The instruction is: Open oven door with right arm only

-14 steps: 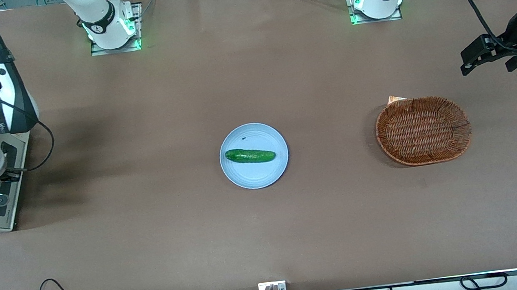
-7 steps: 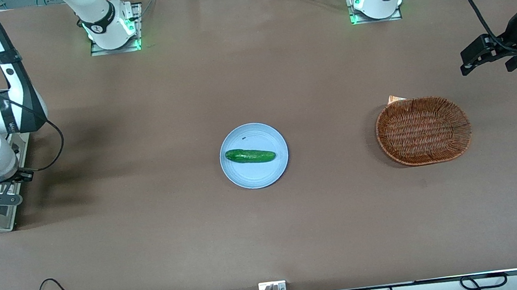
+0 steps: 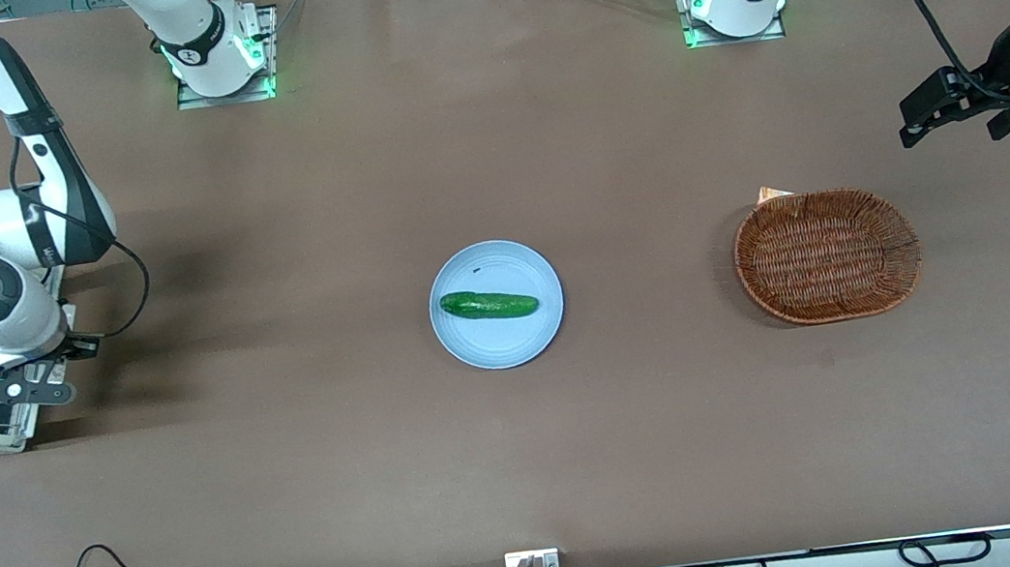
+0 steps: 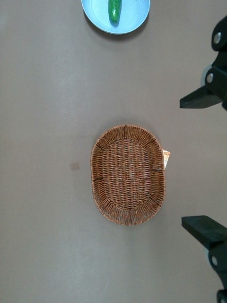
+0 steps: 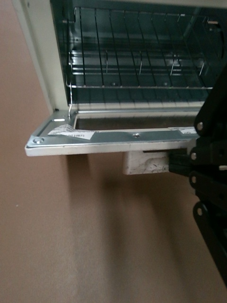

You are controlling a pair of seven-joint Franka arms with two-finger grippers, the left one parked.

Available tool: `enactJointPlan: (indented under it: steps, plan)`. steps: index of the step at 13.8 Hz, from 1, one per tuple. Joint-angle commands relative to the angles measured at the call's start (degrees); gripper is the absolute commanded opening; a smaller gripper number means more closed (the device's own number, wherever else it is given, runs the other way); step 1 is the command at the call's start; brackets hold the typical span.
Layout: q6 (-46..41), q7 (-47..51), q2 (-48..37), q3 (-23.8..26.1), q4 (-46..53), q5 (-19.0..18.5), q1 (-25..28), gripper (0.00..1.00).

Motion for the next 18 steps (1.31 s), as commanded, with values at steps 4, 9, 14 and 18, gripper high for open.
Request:
enactJointPlan:
  steps: [4, 9, 14, 18]
  plan:
    - [2.1, 0.4, 2.8, -1.0, 0.1, 0.0, -1.0, 0.00]
    - [2.2, 0.4, 4.0, -1.0, 0.1, 0.0, -1.1, 0.00]
    - [3.3, 0.4, 5.3, -1.0, 0.1, 0.0, -1.1, 0.00]
    - [3.4, 0.4, 6.3, -0.6, 0.0, 0.1, -1.1, 0.00]
